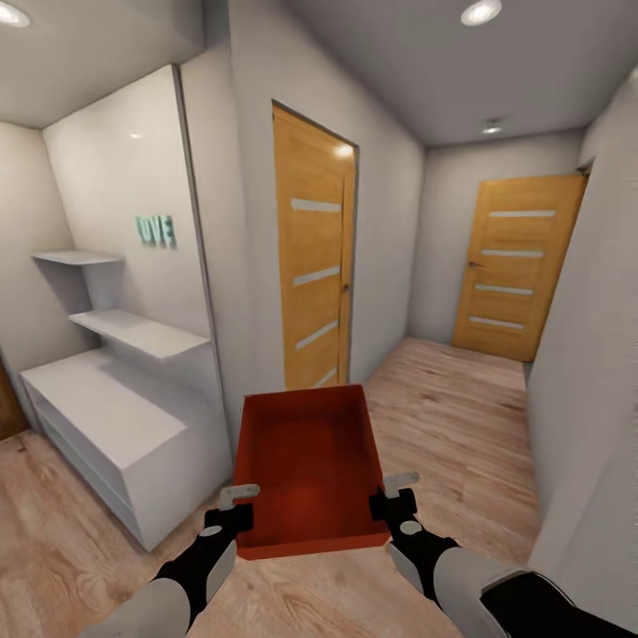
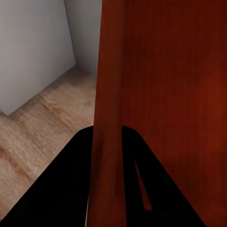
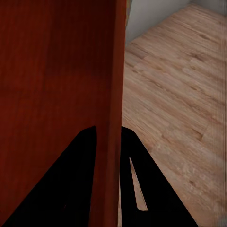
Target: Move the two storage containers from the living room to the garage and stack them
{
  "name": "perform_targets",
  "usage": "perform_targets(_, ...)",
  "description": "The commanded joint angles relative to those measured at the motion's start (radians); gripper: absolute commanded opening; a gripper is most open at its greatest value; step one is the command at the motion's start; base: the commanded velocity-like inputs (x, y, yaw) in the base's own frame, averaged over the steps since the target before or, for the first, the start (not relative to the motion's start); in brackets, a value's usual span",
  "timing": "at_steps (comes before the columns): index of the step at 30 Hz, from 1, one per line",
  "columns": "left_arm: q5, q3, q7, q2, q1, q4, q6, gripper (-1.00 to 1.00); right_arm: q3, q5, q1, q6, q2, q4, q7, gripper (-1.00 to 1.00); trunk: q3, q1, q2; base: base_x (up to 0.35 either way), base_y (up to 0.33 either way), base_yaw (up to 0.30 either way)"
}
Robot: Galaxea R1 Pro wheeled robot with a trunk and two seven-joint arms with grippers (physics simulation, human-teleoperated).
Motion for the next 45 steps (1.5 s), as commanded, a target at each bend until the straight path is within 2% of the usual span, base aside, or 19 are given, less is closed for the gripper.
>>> perform_targets(1, -0.003, -0.002, 0.012, 0.023, 0.001, 0.004, -0.003, -1.0, -0.013, -0.015, -0.002, -0.075, 0.001, -0.008, -0.044, -1.0, 0.0, 0.001, -0.001, 0.299, 0.015, -0.279)
perform_targets(45, -0.002, 0.002, 0.011, 0.024, 0.001, 0.004, -0.002, -1.0, -0.013, -0.013, -0.002, -0.075, 0.001, -0.008, -0.044, -1.0, 0.0, 0.001, -0.001, 0.306, 0.184, -0.28)
